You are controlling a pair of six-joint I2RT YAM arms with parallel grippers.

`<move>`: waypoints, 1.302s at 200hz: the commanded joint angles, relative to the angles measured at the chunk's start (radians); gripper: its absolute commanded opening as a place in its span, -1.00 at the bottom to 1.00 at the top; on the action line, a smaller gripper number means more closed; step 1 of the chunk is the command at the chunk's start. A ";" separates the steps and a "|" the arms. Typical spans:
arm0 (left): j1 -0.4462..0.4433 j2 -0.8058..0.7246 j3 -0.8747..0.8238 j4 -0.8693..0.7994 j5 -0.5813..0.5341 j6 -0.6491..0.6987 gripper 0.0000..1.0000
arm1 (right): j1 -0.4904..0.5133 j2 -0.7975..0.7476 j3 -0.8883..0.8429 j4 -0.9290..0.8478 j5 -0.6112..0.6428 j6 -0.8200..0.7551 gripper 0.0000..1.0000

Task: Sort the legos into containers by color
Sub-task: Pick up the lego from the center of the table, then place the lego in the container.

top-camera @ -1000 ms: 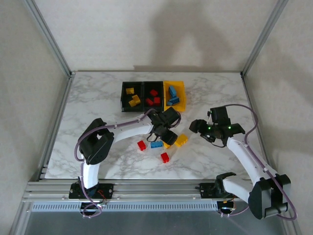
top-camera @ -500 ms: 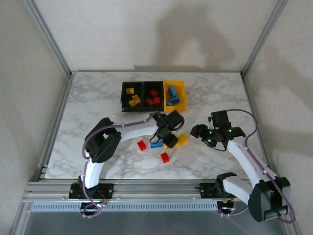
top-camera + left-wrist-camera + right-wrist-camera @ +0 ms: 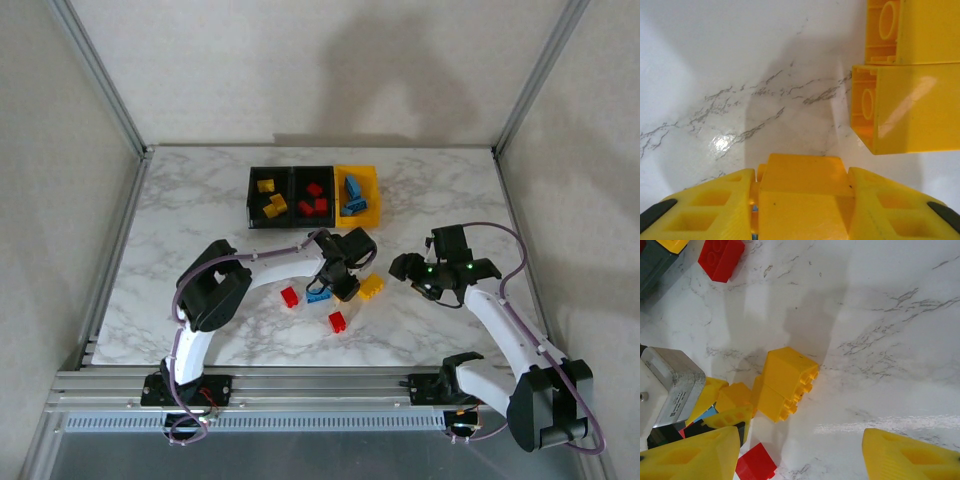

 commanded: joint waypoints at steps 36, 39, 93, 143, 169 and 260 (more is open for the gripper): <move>0.083 -0.130 0.018 0.004 -0.004 -0.052 -0.28 | -0.008 -0.023 0.025 0.066 -0.069 -0.021 0.31; 0.092 -0.138 0.018 0.005 0.001 -0.055 -0.28 | -0.007 -0.022 0.027 0.074 -0.077 -0.023 0.31; 0.275 -0.254 -0.027 0.063 -0.048 -0.135 -0.26 | 0.087 0.021 0.084 0.230 -0.151 -0.032 0.30; 0.468 -0.238 0.014 0.089 -0.123 -0.249 -0.26 | 0.189 0.135 0.144 0.373 -0.160 0.001 0.30; 0.520 -0.171 0.087 0.081 -0.162 -0.280 -0.26 | 0.223 0.178 0.172 0.400 -0.156 0.002 0.29; 0.578 0.160 0.460 -0.036 -0.323 -0.305 -0.21 | 0.233 0.168 0.150 0.411 -0.137 0.013 0.29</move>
